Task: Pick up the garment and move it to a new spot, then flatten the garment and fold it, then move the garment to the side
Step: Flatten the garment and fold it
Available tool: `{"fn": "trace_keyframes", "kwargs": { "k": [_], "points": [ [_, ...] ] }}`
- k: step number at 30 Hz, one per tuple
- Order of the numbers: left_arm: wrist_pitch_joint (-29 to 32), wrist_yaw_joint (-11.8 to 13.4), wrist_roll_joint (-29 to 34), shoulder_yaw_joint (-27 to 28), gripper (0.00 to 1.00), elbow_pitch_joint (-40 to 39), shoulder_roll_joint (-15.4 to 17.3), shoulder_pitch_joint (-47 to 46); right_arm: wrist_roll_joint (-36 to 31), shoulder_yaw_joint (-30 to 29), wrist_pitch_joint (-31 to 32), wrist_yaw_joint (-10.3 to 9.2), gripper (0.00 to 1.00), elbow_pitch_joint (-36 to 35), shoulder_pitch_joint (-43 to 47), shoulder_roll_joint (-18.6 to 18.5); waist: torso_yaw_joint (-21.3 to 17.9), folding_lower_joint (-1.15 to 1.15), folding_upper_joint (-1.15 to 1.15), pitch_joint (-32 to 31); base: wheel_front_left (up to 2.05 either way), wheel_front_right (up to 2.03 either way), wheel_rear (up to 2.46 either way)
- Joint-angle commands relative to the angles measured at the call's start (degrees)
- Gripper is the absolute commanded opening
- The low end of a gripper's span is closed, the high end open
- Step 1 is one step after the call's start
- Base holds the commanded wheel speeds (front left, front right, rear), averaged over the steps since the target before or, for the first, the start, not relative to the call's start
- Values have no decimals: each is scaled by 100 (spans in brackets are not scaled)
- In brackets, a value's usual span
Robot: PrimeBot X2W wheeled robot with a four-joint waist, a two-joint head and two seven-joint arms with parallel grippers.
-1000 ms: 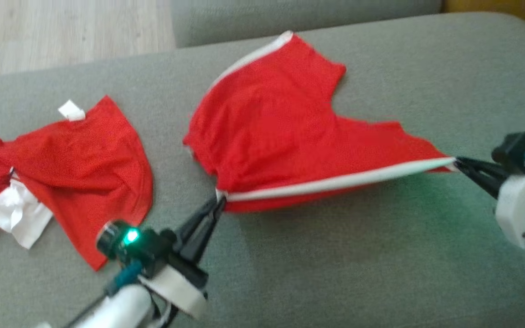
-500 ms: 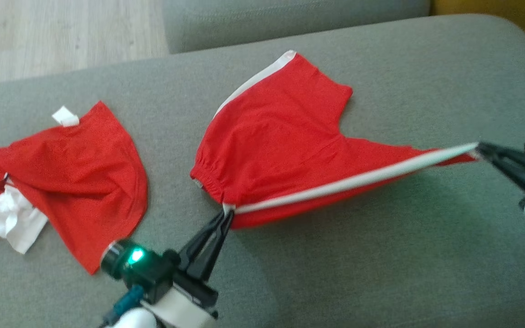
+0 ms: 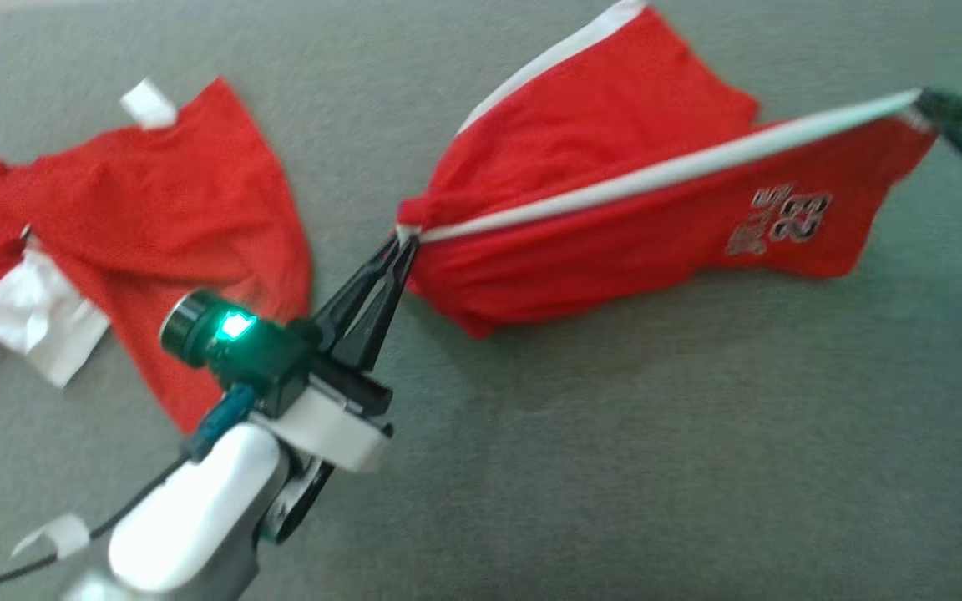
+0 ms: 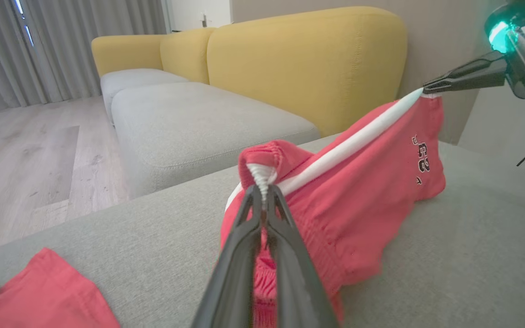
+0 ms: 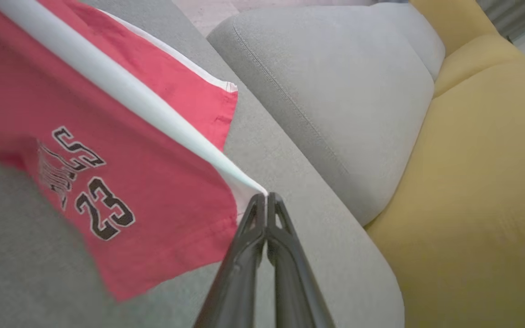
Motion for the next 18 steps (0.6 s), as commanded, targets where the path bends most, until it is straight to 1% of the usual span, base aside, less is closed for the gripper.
{"fn": "trace_keyframes", "kwargs": {
  "k": [1, 6, 12, 18],
  "points": [
    [-18, 1, 20, 301, 0, -43, 94, -274, -58, -10, 50, -5, 0, 39, -144, -168, 329, -2, 0, 296, 0, 0, 0],
    [-77, -116, 2, 246, 0, 315, -176, -595, -154, 481, 95, -5, 0, 319, -964, -83, 692, -2, 0, 595, 0, 0, 0],
    [-175, -274, -6, 135, 0, 756, -598, -995, -175, 1163, -24, -5, 0, 754, -1809, -6, 1084, -2, 0, 937, 0, 0, 0],
    [-305, -417, 34, 51, 0, 1183, -997, -1411, -168, 1502, -18, -5, 0, 1123, -2445, 43, 1379, -2, 0, 1269, 0, 0, 0]
  ]
}}
